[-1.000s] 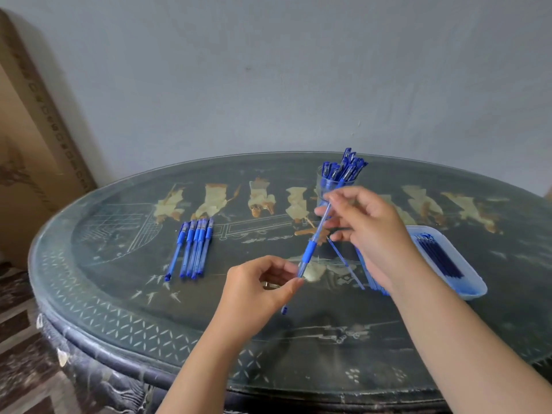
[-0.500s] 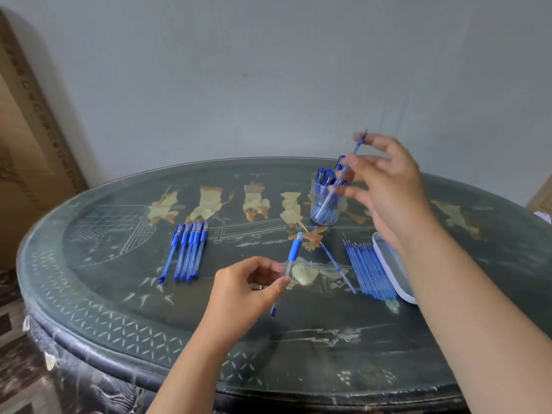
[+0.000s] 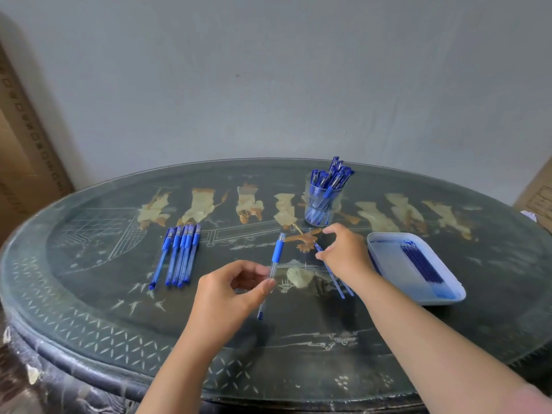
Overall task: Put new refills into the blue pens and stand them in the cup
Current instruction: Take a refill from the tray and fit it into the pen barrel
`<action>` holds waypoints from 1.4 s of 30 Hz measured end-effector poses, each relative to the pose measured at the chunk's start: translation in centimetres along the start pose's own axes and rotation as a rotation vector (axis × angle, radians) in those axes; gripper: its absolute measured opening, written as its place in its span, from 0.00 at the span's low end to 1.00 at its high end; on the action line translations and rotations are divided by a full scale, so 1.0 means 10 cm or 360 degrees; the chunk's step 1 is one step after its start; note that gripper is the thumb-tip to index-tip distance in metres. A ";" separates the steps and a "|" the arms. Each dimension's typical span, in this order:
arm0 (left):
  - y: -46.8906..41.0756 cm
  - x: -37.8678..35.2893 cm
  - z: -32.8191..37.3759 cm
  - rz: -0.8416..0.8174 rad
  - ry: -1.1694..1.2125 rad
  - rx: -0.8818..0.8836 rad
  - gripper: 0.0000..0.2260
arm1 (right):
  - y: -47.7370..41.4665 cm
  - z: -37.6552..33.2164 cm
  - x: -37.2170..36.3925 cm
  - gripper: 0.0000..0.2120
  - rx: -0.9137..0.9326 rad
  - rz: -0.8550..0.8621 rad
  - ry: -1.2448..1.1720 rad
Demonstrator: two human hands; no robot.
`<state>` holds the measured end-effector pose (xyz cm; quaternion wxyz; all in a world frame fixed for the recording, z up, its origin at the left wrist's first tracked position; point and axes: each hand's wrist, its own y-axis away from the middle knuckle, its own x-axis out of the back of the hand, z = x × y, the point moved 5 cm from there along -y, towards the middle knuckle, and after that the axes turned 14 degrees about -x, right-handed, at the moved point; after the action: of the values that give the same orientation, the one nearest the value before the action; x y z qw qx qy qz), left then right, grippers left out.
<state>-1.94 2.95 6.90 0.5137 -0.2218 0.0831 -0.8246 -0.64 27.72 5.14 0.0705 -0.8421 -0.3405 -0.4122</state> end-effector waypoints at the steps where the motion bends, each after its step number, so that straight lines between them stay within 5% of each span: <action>1: 0.00 0.00 0.00 -0.0002 -0.0004 -0.0001 0.05 | 0.00 0.00 0.00 0.25 0.0010 0.0028 0.0042; 42: -0.01 -0.04 -0.04 -0.0030 0.0002 0.0027 0.05 | -0.11 0.07 0.07 0.23 0.0070 0.0294 0.0262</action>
<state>-2.04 3.31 6.43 0.5078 -0.2177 0.0744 -0.8302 -0.55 29.16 5.02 0.1542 -0.8315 -0.2634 -0.4642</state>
